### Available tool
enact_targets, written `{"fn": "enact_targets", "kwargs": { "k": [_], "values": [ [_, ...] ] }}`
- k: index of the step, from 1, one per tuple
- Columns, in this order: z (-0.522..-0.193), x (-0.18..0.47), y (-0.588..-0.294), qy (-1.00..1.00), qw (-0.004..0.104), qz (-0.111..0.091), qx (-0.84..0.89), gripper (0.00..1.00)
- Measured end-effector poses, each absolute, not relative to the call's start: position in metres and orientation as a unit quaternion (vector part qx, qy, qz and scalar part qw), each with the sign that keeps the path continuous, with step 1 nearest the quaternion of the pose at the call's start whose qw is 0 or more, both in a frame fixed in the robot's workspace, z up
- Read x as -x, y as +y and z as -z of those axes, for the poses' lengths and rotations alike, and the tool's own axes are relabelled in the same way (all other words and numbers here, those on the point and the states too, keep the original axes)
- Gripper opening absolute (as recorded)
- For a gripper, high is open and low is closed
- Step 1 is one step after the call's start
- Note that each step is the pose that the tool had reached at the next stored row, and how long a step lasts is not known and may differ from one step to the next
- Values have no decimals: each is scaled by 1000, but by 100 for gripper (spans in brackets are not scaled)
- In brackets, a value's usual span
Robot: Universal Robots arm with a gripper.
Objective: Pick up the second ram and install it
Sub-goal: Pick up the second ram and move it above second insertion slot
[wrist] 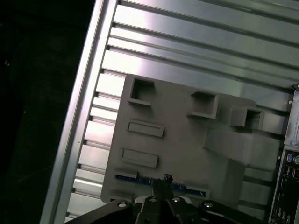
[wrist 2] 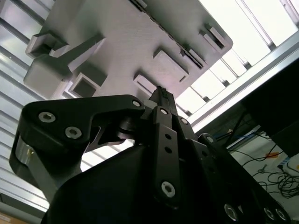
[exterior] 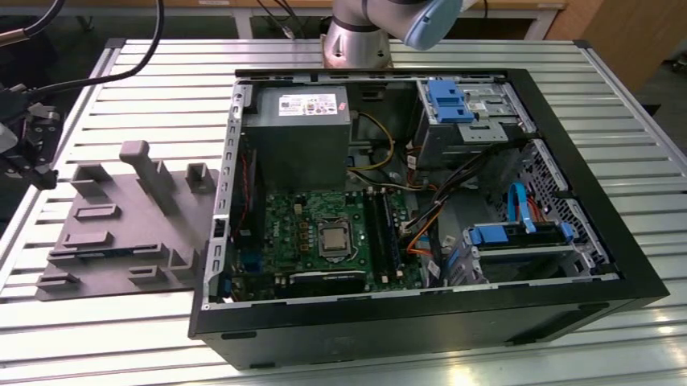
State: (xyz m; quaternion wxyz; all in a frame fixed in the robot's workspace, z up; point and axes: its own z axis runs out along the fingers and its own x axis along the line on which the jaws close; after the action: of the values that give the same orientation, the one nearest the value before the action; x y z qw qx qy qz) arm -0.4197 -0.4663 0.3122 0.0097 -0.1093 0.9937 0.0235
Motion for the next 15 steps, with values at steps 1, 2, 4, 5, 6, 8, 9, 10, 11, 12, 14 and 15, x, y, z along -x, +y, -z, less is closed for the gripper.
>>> {"fn": "enact_targets", "kwargs": {
  "k": [1,2,4,5,6,8,9,10,11,12,14,15],
  "values": [
    [-312,420,-466,993,10,-24,116,11],
    [-312,420,-466,992,9,-24,122,11],
    [-312,420,-466,990,9,-24,137,11],
    [-312,420,-466,989,9,-24,143,11],
    [-312,420,-466,988,9,-24,150,11],
    [-312,420,-466,986,8,-24,164,11],
    [-312,420,-466,985,8,-24,172,11],
    [-312,420,-466,984,8,-24,179,11],
    [-312,420,-466,982,8,-24,186,11],
    [-312,420,-466,981,8,-24,193,11],
    [-312,420,-466,978,7,-24,206,11],
    [-312,420,-466,977,7,-24,213,11]
  ]
}}
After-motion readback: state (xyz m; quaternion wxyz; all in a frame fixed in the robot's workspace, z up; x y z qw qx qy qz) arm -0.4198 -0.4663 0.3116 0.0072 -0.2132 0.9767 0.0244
